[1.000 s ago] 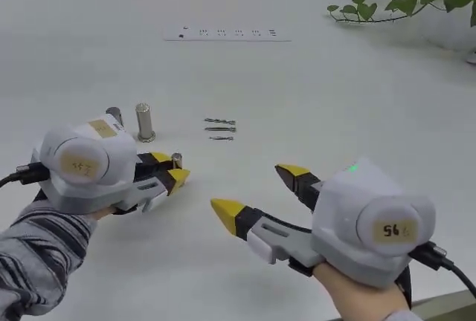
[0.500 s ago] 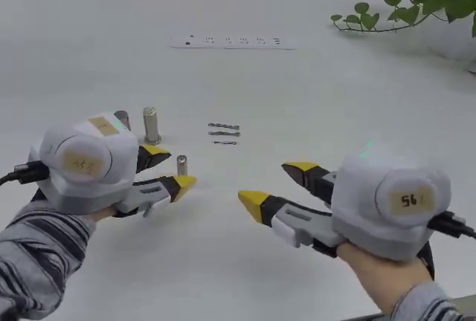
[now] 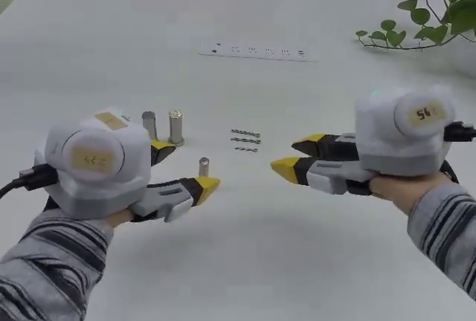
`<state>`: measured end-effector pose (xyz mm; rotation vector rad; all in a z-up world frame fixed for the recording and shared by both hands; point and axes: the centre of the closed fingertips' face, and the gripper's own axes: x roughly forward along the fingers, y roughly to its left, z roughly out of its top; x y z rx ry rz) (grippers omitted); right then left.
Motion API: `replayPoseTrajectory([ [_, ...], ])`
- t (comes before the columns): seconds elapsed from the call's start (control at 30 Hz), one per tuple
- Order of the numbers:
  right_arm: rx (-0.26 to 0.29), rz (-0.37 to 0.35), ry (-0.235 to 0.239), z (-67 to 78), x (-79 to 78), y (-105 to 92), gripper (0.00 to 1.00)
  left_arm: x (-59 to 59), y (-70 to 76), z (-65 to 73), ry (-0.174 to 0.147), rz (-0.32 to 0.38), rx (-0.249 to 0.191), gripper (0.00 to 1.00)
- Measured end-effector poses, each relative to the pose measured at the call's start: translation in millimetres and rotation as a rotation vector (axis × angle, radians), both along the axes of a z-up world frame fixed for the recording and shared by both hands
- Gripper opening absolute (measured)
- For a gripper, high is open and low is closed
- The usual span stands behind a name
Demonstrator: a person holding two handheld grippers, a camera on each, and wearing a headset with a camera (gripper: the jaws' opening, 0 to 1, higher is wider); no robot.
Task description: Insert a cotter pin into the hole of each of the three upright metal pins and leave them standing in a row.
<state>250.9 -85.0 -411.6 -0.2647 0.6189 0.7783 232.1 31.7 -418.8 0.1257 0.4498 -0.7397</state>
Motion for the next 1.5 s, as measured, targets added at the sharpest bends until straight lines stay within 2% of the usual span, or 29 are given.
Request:
replayPoseTrajectory([
  [0.07,-0.032,0.026,0.018,-4.4,6.7,0.8,0.23,-0.7,4.5,1.5,0.005,0.02,-0.005,0.54],
  [0.1,-0.052,0.047,0.033,-8.3,9.5,0.2,0.22,-0.5,5.9,3.8,0.002,0.034,-0.023,0.56],
  [0.13,-0.071,0.058,0.066,-13.6,10.1,1.2,0.2,-1.1,7.2,6.5,-0.002,0.039,-0.043,0.59],
  [0.17,-0.084,0.058,0.079,-16.5,11.9,1.5,0.19,-2.0,8.6,6.4,0.003,0.039,-0.043,0.6],
  [0.3,-0.115,0.094,0.091,-24.1,22.1,8.9,0.17,-1.9,14.8,6.6,-0.021,0.054,-0.013,0.65],
  [0.37,-0.13,0.097,0.102,-29.1,36.2,5.3,0.17,-2.1,16.7,3.5,-0.019,0.054,0.008,0.69],
  [0.43,-0.201,0.145,0.082,-34.0,41.1,5.2,0.16,-3.0,16.5,0.2,-0.009,0.049,0.012,0.72],
  [0.63,-0.226,0.181,0.112,-46.1,48.0,16.7,0.15,-0.8,18.5,-0.2,-0.026,0.054,0.021,0.77],
  [0.67,-0.227,0.184,0.121,-48.9,50.0,17.9,0.15,-0.4,19.5,1.4,-0.034,0.056,0.018,0.77],
  [0.77,-0.225,0.192,0.152,-54.8,52.1,22.4,0.15,-0.4,21.2,5.4,-0.03,0.067,-0.014,0.77],
  [0.83,-0.235,0.207,0.16,-64.3,63.9,21.5,0.15,-0.4,21.3,6.5,-0.032,0.067,-0.017,0.77],
  [0.93,-0.263,0.22,0.184,-70.5,65.4,21.3,0.14,-0.4,22.8,5.2,-0.027,0.07,-0.004,0.76],
  [0.97,-0.275,0.23,0.19,-73.1,74.8,18.7,0.14,-0.3,23.1,4.6,-0.024,0.071,-0.003,0.76],
  [1.07,-0.281,0.238,0.214,-75.7,72.0,21.6,0.12,-0.3,23.4,1.3,-0.015,0.069,0.006,0.76],
  [1.2,-0.327,0.268,0.227,-80.2,68.5,23.1,0.1,-0.3,21.9,1.4,-0.018,0.062,0.01,0.75],
  [1.33,-0.356,0.289,0.234,-81.5,63.3,26.2,0.06,-1.3,21.1,0.7,-0.008,0.055,0.01,0.75],
  [1.4,-0.388,0.3,0.248,-85.2,60.0,24.1,0.05,-1.2,22.5,-0.4,-0.002,0.056,0.013,0.74],
  [1.43,-0.372,0.298,0.23,-84.7,61.1,28.4,0.04,-1.2,23.9,-1.6,0.004,0.059,0.015,0.74],
  [1.47,-0.393,0.301,0.247,-85.6,59.1,25.1,0.01,-1.2,24.4,-2.3,0.008,0.06,0.015,0.74],
  [1.5,-0.404,0.315,0.233,-85.3,59.9,25.1,0.01,-1.4,24.9,-3.0,0.012,0.06,0.017,0.73],
])
